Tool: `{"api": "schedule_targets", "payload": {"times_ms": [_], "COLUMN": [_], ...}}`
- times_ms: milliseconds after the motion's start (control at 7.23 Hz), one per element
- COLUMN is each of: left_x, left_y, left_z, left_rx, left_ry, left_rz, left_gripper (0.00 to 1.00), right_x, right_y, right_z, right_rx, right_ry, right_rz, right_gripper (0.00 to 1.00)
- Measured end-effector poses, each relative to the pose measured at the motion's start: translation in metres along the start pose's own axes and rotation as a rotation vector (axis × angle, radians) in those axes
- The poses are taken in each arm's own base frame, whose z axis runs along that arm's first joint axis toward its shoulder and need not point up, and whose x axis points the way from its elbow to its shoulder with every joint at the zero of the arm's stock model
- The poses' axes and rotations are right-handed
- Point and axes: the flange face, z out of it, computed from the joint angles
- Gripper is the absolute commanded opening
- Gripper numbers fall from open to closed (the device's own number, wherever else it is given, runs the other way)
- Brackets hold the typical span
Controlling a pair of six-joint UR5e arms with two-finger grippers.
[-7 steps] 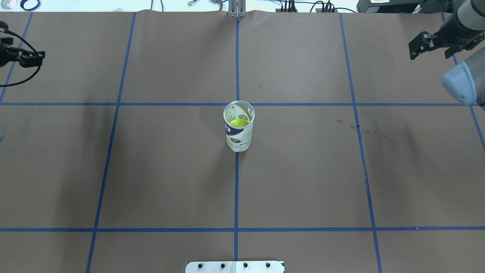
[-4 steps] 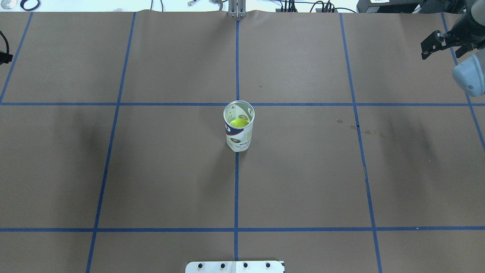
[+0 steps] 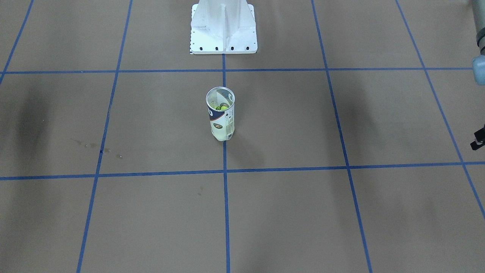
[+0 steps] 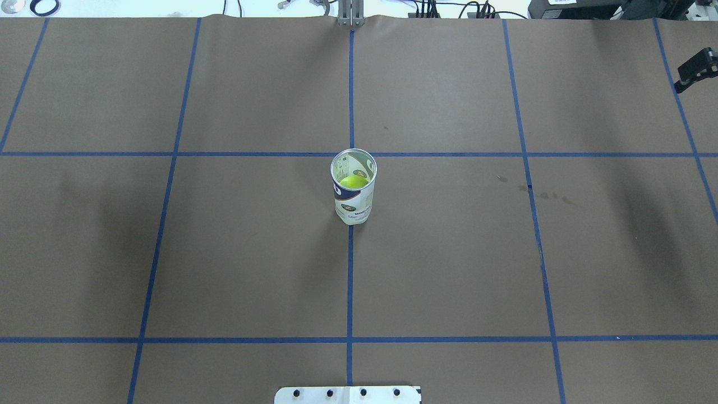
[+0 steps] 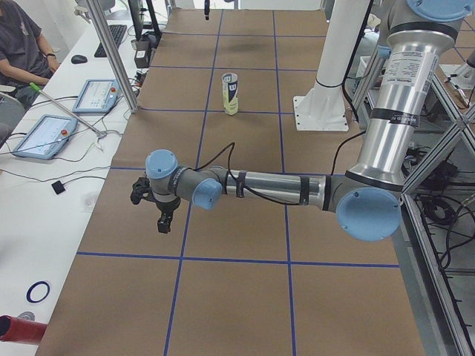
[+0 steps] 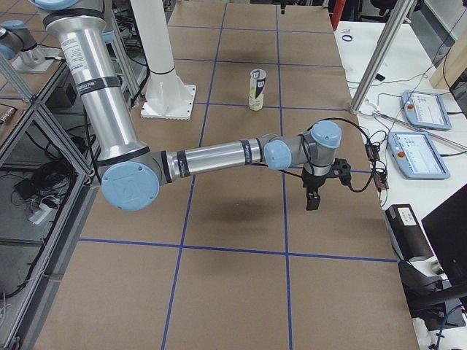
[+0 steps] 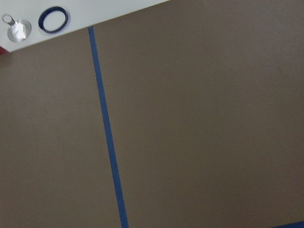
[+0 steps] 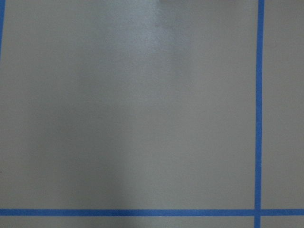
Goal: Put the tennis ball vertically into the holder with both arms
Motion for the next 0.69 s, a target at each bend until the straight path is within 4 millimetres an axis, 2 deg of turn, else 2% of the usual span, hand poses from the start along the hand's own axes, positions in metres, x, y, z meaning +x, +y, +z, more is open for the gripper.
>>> {"api": "schedule_targets", "payload": {"times_ms": [277,415,691], "left_x": [-0.032,-0.046,-0.047], "left_y": [0.025,0.048,0.086], "left_z": [-0.008,-0.014,-0.028], "left_rx": [-0.044,-0.042,-0.027], "left_ry": [0.023,0.026,0.029], "left_rz": [-0.102,-0.127,-0.123], "left_gripper": [0.99,0.99,0.99], "right_x": [0.029,0.04,0.064], "right_y": [0.014,0.021,0.037], "right_z": [-0.001,-0.001,0.002], "right_rx": [-0.007,-0.01,-0.018], "right_ry": [-0.018,-0.027,-0.028], "right_rz": [0.014,0.015,0.007], "right_gripper": [0.99,0.99,0.99]}}
